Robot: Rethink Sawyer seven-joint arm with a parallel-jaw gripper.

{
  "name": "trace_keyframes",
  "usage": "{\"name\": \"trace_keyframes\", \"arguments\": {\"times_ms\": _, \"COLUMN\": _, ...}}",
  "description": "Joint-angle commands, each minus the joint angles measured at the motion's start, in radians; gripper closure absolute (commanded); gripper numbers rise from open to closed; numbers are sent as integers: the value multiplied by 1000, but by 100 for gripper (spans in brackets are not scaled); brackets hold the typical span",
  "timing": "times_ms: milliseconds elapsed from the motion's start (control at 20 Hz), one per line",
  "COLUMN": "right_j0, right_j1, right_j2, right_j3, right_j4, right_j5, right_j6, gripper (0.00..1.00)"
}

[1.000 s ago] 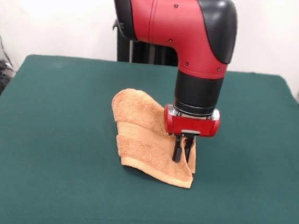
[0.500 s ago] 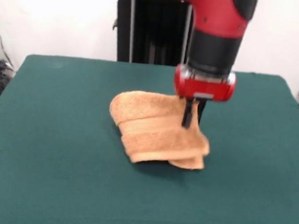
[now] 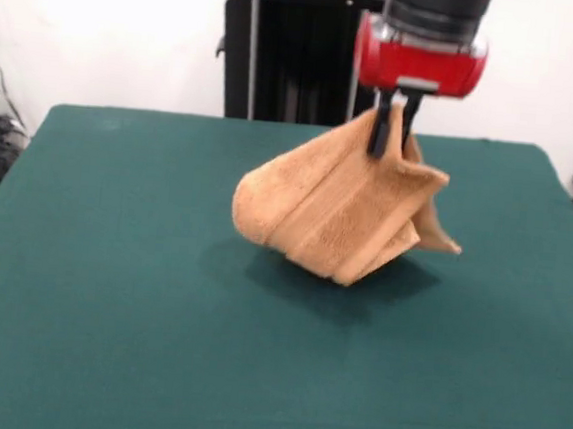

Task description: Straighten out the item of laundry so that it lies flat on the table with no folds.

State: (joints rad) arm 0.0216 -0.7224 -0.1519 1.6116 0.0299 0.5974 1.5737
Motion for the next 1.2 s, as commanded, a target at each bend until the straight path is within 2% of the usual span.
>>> {"name": "trace_keyframes", "arguments": {"times_ms": 50, "right_j0": 25, "right_j1": -31, "right_j2": 12, "right_j3": 79, "right_j4": 55, "right_j5": 104, "right_j6": 246, "gripper": 100}}
{"name": "trace_keyframes", "arguments": {"times_ms": 300, "right_j0": 15, "right_j1": -45, "right_j2": 16, "right_j3": 115, "right_j4": 60, "right_j5": 80, "right_j6": 241, "gripper": 100}}
{"name": "trace_keyframes", "arguments": {"times_ms": 750, "right_j0": 22, "right_j1": -47, "right_j2": 6, "right_j3": 111, "right_j4": 66, "right_j5": 99, "right_j6": 246, "gripper": 100}}
{"name": "trace_keyframes", "arguments": {"times_ms": 950, "right_j0": 38, "right_j1": -62, "right_j2": -14, "right_j3": 85, "right_j4": 67, "right_j5": 159, "right_j6": 257, "gripper": 100}}
{"name": "trace_keyframes", "arguments": {"times_ms": 1200, "right_j0": 103, "right_j1": -97, "right_j2": -70, "right_j3": 28, "right_j4": 64, "right_j5": 273, "right_j6": 317, "gripper": 100}}
